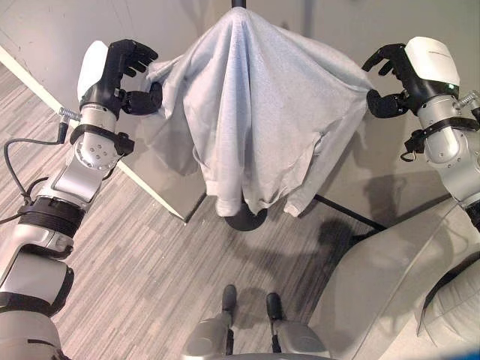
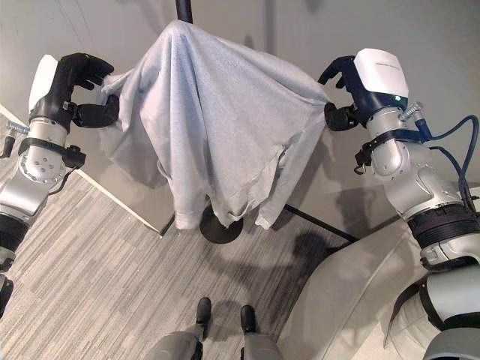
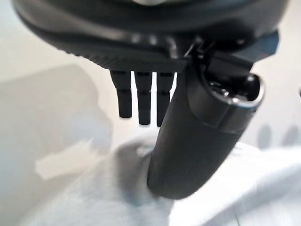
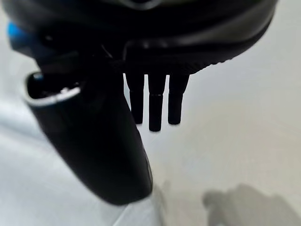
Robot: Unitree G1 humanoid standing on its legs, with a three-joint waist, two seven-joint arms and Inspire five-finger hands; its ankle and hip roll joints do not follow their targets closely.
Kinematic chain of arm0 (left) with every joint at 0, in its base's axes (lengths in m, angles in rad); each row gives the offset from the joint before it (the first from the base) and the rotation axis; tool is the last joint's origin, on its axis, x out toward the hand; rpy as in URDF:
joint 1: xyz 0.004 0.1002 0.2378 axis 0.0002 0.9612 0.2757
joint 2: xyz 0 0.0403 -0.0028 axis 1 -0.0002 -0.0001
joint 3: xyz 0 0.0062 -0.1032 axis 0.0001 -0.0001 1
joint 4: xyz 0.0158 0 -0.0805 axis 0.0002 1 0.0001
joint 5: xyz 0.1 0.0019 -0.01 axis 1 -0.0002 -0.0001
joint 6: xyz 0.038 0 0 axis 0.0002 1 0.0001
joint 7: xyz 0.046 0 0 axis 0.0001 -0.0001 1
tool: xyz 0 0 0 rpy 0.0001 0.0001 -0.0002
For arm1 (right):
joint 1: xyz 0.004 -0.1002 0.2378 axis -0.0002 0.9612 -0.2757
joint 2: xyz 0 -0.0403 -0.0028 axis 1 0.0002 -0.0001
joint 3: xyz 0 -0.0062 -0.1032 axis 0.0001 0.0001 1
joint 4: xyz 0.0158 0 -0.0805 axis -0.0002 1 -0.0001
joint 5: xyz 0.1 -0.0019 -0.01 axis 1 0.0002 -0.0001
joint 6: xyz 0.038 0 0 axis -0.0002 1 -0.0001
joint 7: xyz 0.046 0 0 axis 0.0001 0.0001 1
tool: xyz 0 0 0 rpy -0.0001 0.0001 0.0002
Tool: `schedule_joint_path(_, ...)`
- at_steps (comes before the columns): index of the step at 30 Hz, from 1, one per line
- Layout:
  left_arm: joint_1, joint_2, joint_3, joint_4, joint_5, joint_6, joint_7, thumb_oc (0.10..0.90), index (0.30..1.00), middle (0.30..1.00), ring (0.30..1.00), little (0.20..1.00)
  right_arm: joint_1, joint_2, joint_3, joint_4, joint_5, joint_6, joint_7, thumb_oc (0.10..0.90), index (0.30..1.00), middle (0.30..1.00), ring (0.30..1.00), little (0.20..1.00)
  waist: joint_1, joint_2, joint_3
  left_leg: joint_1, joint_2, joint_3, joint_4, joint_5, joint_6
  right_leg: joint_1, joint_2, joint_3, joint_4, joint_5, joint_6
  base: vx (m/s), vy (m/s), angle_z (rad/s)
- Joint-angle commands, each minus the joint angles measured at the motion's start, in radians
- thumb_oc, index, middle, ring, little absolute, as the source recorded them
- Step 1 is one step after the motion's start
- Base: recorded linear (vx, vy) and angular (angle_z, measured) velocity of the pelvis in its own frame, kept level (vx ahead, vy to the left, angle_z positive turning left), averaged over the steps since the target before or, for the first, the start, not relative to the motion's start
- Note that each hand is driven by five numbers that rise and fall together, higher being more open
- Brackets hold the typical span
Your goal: Hang the clothes on the sofa on the clothes rack.
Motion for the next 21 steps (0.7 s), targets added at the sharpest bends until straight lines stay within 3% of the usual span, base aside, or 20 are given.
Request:
schedule_joint_path(1,0.005,0.042,0.138,0.061,-0.064,-0.044,0.032,0.800,0.900,0.900,0.900,0.900,0.021,-0.016,-0.113,-0.048,0.087,-0.023,-0.079,0.800,0.900,0.900,0.900,0.900,0.034,-0.043,-0.111,0.071,-0.024,0.011,0.001,-0.142,0.029,0.010,-0.045,0.010,0.003,0.007,0.074,0.00,0.000,0.00)
schedule_joint_path(8,0.083,0.047,0.184,0.025,-0.091,-0.056,0.010,0.800,0.900,0.900,0.900,0.900,0.146,0.015,-0.238,-0.075,0.186,-0.047,-0.072,0.800,0.900,0.900,0.900,0.900,0.034,-0.046,-0.128,0.083,-0.022,0.015,0.001,-0.145,0.026,0.027,-0.050,0.002,0.003,0.006,0.073,-0.01,0.003,0.00)
schedule_joint_path(14,0.288,0.033,0.336,-0.080,-0.132,-0.084,-0.007,0.800,0.900,0.900,0.900,0.900,0.406,0.090,-0.433,-0.164,0.313,-0.096,-0.021,0.800,0.900,0.900,0.900,0.900,0.031,-0.056,-0.146,0.087,-0.025,0.023,0.001,-0.140,0.029,0.031,-0.059,0.000,0.003,0.018,0.074,-0.03,0.058,-0.01)
schedule_joint_path(15,0.390,0.031,0.421,-0.108,-0.129,-0.091,-0.018,0.800,0.900,0.900,0.900,0.900,0.546,0.158,-0.522,-0.212,0.362,-0.112,0.014,0.800,0.900,0.900,0.900,0.900,0.029,-0.056,-0.146,0.088,-0.025,0.029,0.001,-0.140,0.033,0.030,-0.065,-0.003,0.003,0.023,0.074,-0.02,0.045,-0.01)
schedule_joint_path(17,0.454,0.019,0.470,-0.135,-0.128,-0.092,-0.025,0.800,0.900,0.900,0.900,0.900,0.626,0.196,-0.570,-0.243,0.366,-0.117,0.025,0.800,0.900,0.900,0.900,0.900,0.029,-0.056,-0.150,0.089,-0.026,0.032,0.001,-0.143,0.035,0.031,-0.068,-0.004,0.003,0.024,0.075,-0.03,0.071,-0.02)
schedule_joint_path(19,0.614,-0.028,0.596,-0.159,-0.123,-0.097,-0.041,0.800,0.900,0.900,0.900,0.900,0.823,0.336,-0.656,-0.302,0.395,-0.133,0.077,0.800,0.900,0.900,0.900,0.900,0.025,-0.052,-0.149,0.095,-0.029,0.043,0.001,-0.150,0.040,0.034,-0.078,-0.007,0.003,0.027,0.079,-0.05,0.120,-0.02)
schedule_joint_path(21,0.703,-0.079,0.650,-0.154,-0.130,-0.098,-0.048,0.800,0.900,0.900,0.900,0.900,0.911,0.445,-0.667,-0.293,0.455,-0.148,0.109,0.800,0.900,0.900,0.900,0.900,0.021,-0.049,-0.151,0.099,-0.030,0.055,0.001,-0.152,0.045,0.035,-0.088,-0.009,0.003,0.033,0.083,-0.04,0.097,-0.07)
